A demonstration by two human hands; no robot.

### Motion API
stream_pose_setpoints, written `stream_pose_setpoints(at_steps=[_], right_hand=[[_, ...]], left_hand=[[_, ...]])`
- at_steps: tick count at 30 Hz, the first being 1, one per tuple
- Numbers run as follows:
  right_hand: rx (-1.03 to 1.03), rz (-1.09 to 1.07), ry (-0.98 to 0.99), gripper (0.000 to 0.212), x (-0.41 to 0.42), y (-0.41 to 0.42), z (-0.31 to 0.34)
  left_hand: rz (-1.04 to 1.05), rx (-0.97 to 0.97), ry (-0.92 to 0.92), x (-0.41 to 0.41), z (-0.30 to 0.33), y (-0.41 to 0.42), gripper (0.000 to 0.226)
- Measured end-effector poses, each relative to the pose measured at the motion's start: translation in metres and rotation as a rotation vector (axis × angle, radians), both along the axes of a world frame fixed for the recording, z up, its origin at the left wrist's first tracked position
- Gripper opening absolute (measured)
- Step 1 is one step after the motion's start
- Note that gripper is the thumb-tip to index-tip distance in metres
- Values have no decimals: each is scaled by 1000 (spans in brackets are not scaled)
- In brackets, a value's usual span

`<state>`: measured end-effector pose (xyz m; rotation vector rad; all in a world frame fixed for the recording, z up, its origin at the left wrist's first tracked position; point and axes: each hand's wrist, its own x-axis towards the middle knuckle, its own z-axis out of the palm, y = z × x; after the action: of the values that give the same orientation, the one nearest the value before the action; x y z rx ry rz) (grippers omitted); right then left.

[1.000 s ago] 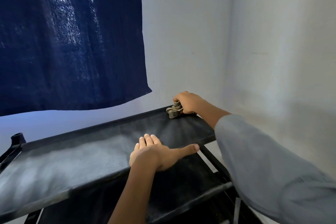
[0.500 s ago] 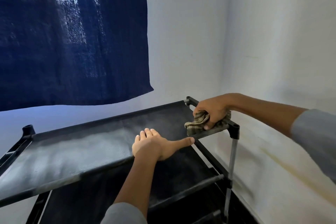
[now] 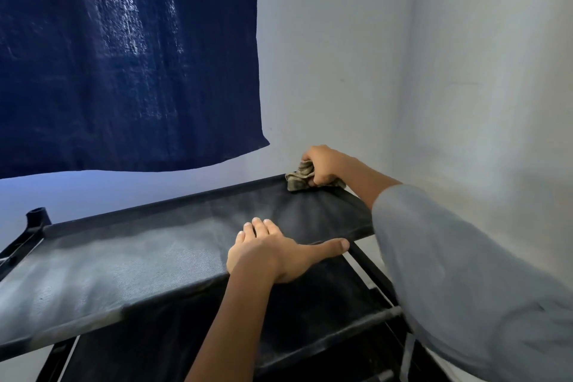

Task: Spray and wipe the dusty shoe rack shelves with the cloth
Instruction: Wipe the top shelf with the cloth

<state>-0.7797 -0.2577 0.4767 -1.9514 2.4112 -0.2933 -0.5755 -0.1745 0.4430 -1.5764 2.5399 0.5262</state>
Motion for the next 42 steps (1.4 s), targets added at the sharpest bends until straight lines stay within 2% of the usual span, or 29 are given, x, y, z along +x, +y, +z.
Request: stream_pose_setpoints(at_steps=[4, 7, 12, 14, 17, 20, 24, 27, 29, 31, 33, 42], right_hand=[[52, 6, 54, 46, -4, 8, -1], [221, 47, 36, 41, -5, 32, -2], [479, 130, 100, 19, -3, 83, 17], [610, 141, 29, 12, 1, 98, 32], [704, 119, -211, 9, 4, 114, 54], [489, 67, -401, 7, -1, 130, 60], [14, 17, -667, 14, -9, 154, 42], [-306, -69, -975, 6, -14, 171, 30], [-436, -127, -1174, 15, -15, 181, 30], [-516, -132, -1322, 23, -11, 191, 36], [-559, -109, -1387, 23, -5, 199, 42], [-513, 8, -1400, 32, 64, 212, 34]], left_hand=[[8, -8, 10, -1, 0, -1, 148], [8, -46, 7, 0, 1, 3, 147], [14, -76, 2, 1, 5, 8, 145], [14, -74, 5, 1, 4, 10, 145], [11, -102, 21, 4, 6, 14, 143], [28, -168, 74, 8, 7, 17, 139], [-18, -367, 288, 15, 3, 26, 114], [-149, -446, 507, 28, 5, 42, 104], [-195, -519, 556, 42, 6, 51, 95], [-174, -581, 559, 61, 6, 58, 89], [-94, -597, 563, 83, 3, 62, 87], [251, -588, 475, 194, -29, 65, 81]])
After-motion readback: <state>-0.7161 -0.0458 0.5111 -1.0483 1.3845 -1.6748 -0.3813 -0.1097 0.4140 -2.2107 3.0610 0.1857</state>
